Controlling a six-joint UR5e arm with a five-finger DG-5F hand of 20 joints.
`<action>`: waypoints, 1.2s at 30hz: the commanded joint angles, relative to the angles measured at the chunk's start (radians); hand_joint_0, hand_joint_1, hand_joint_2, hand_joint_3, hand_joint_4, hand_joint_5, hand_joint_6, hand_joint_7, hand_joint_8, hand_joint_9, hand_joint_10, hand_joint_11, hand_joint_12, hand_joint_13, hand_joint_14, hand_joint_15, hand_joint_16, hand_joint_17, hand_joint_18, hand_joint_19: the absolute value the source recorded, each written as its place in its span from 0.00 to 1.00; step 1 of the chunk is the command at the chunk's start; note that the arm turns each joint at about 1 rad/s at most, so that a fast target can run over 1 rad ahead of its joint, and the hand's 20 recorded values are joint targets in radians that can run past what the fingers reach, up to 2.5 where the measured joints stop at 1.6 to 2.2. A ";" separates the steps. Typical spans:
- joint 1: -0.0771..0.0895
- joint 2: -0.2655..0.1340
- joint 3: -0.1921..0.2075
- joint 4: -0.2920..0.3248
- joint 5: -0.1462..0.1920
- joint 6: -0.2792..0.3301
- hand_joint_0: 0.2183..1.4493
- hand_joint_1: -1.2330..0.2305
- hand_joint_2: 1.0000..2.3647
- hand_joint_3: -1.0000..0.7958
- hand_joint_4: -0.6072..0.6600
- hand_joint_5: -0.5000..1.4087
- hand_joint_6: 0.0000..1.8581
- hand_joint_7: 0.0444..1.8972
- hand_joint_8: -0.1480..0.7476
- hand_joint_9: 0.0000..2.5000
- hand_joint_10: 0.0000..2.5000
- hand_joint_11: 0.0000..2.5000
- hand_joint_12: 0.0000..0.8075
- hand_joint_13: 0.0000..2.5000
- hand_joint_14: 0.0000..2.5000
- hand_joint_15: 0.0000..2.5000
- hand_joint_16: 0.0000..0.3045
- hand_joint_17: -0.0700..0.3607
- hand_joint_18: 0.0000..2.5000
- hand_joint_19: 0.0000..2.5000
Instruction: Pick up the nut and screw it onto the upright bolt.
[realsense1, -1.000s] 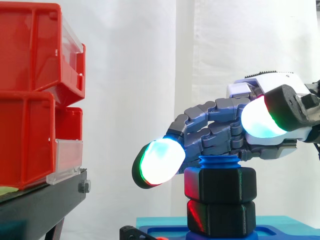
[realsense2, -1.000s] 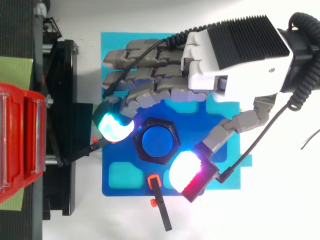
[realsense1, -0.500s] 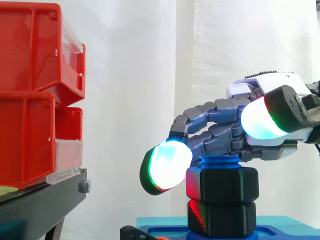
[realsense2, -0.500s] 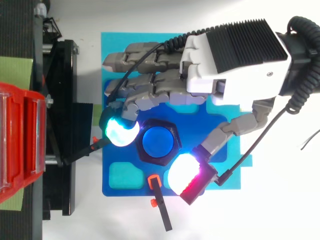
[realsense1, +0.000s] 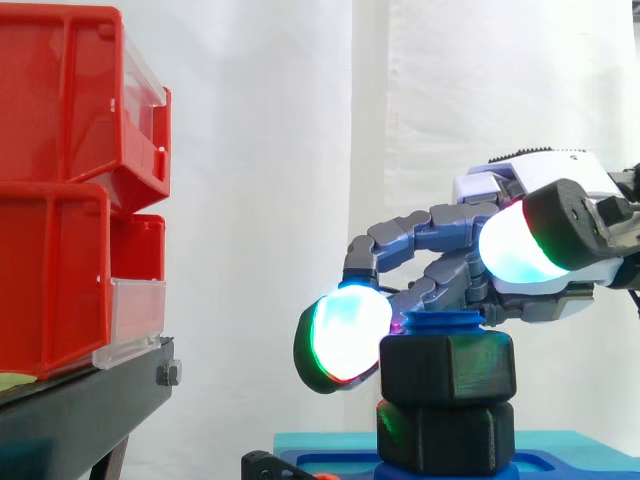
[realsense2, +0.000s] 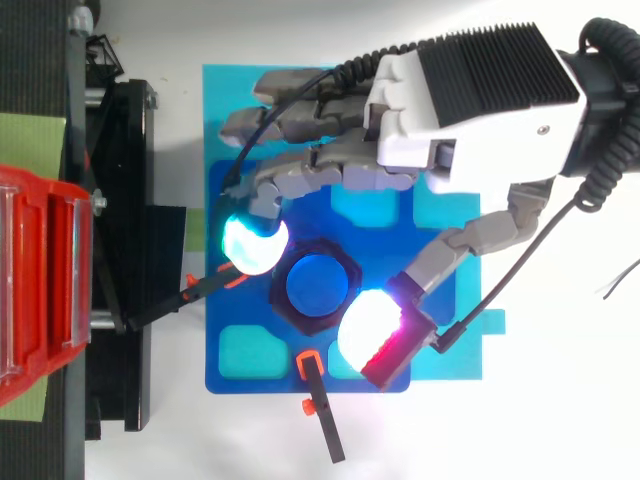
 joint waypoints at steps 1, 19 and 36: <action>-0.004 0.000 0.000 -0.001 -0.001 0.000 0.19 0.49 0.00 0.28 0.69 0.25 0.27 0.61 0.48 0.28 0.00 0.00 0.45 0.10 0.00 0.00 0.17 0.44 0.00 0.00; -0.013 0.000 0.000 -0.030 -0.004 0.000 0.21 0.49 0.00 0.28 0.59 0.29 0.27 0.65 0.44 0.43 0.00 0.00 0.41 0.20 0.00 0.00 0.14 0.39 0.06 0.00; -0.038 0.023 0.000 -0.116 -0.010 -0.017 0.22 0.51 0.00 0.28 0.56 0.30 0.27 0.68 0.38 0.58 0.00 0.02 0.35 0.33 0.00 0.00 0.12 0.36 0.20 0.04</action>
